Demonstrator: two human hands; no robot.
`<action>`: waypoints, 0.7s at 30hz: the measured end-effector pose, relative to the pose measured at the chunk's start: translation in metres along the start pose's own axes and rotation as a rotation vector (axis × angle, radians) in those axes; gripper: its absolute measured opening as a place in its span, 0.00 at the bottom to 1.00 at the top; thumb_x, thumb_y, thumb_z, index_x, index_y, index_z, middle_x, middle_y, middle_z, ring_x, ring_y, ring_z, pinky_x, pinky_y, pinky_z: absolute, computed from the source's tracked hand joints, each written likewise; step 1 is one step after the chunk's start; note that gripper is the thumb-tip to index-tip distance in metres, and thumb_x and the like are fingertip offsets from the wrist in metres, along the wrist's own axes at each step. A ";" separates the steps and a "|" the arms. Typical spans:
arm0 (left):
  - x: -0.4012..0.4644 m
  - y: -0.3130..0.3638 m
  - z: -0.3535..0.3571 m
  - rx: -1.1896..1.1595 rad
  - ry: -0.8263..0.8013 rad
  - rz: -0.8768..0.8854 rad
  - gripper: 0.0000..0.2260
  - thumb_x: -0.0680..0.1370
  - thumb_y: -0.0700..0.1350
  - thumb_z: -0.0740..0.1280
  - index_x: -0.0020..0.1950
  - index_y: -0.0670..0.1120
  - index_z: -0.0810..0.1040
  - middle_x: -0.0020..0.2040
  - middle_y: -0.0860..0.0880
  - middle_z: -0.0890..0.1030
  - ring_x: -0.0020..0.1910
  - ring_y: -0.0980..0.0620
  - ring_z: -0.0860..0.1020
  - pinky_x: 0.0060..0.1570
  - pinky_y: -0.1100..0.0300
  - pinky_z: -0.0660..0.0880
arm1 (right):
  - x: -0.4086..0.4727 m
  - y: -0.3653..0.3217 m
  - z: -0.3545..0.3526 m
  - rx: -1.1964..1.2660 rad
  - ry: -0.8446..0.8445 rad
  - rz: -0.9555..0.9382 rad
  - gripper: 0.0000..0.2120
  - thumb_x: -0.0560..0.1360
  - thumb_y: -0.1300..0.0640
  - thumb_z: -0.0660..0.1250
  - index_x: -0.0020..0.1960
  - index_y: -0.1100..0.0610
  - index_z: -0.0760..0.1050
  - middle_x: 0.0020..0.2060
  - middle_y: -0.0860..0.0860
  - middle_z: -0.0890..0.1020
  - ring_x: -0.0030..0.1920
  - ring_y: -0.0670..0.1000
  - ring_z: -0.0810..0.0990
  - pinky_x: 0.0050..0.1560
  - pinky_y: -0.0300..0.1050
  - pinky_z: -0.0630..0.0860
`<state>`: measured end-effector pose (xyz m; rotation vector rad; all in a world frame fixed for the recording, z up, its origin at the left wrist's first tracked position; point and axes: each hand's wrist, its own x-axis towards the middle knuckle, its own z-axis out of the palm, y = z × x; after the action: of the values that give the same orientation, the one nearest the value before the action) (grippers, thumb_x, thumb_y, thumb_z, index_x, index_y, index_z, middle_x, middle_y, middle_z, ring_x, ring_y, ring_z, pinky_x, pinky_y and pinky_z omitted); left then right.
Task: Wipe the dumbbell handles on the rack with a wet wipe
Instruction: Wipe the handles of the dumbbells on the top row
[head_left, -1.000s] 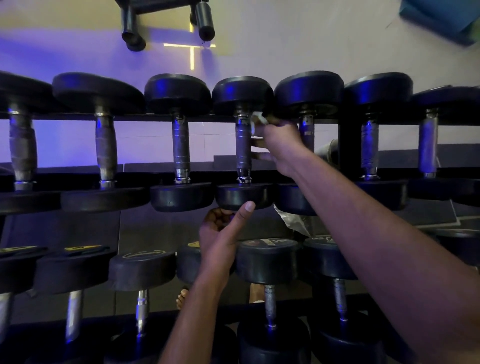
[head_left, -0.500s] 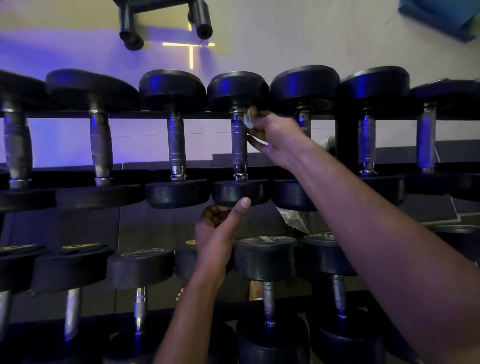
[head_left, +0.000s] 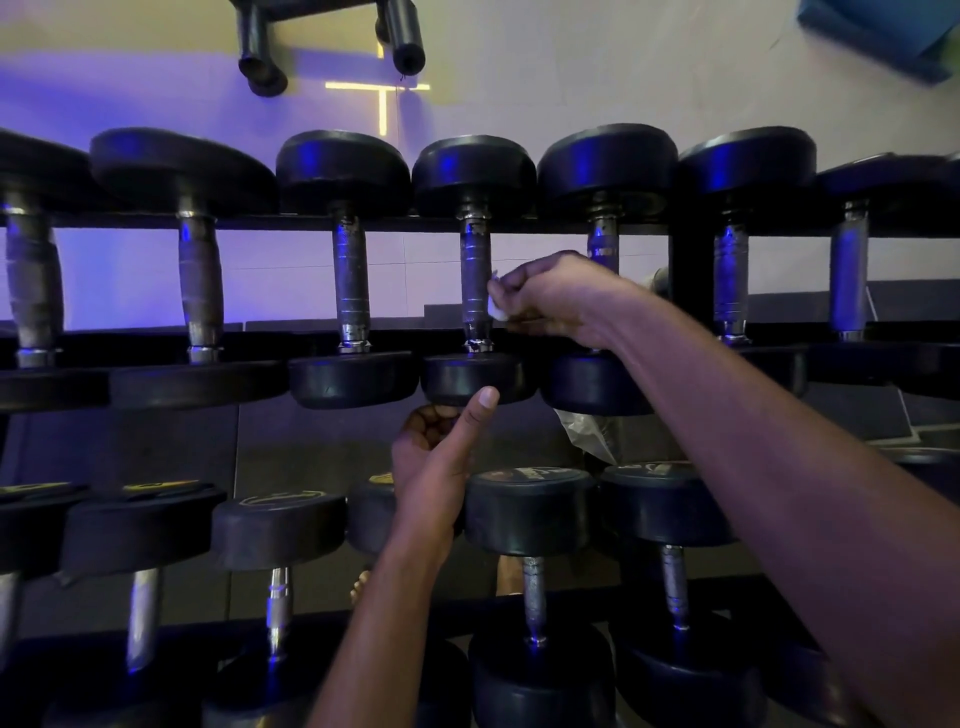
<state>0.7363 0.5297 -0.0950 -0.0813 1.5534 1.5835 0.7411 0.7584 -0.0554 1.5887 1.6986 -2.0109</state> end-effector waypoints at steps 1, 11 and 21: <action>0.000 0.000 -0.001 -0.003 -0.001 0.002 0.13 0.72 0.56 0.81 0.42 0.51 0.80 0.33 0.59 0.78 0.33 0.62 0.76 0.36 0.68 0.73 | -0.004 -0.001 0.000 -0.123 0.013 -0.005 0.08 0.74 0.59 0.80 0.50 0.58 0.84 0.43 0.51 0.88 0.45 0.49 0.86 0.46 0.43 0.85; -0.001 -0.001 -0.003 0.009 0.006 0.001 0.16 0.71 0.56 0.81 0.44 0.49 0.80 0.34 0.57 0.79 0.34 0.61 0.77 0.37 0.67 0.75 | -0.036 -0.035 0.000 -0.699 0.001 -0.470 0.06 0.71 0.48 0.82 0.42 0.49 0.88 0.37 0.44 0.87 0.41 0.42 0.84 0.49 0.43 0.80; 0.001 -0.009 -0.005 -0.019 0.029 -0.051 0.26 0.68 0.64 0.84 0.51 0.47 0.82 0.39 0.54 0.79 0.39 0.56 0.77 0.49 0.55 0.75 | -0.009 -0.069 0.015 -1.562 0.333 -1.029 0.09 0.83 0.51 0.66 0.58 0.41 0.84 0.45 0.47 0.87 0.47 0.57 0.84 0.40 0.45 0.66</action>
<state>0.7384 0.5243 -0.1036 -0.1546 1.5470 1.5634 0.6935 0.7695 -0.0033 0.4021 3.1160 0.1498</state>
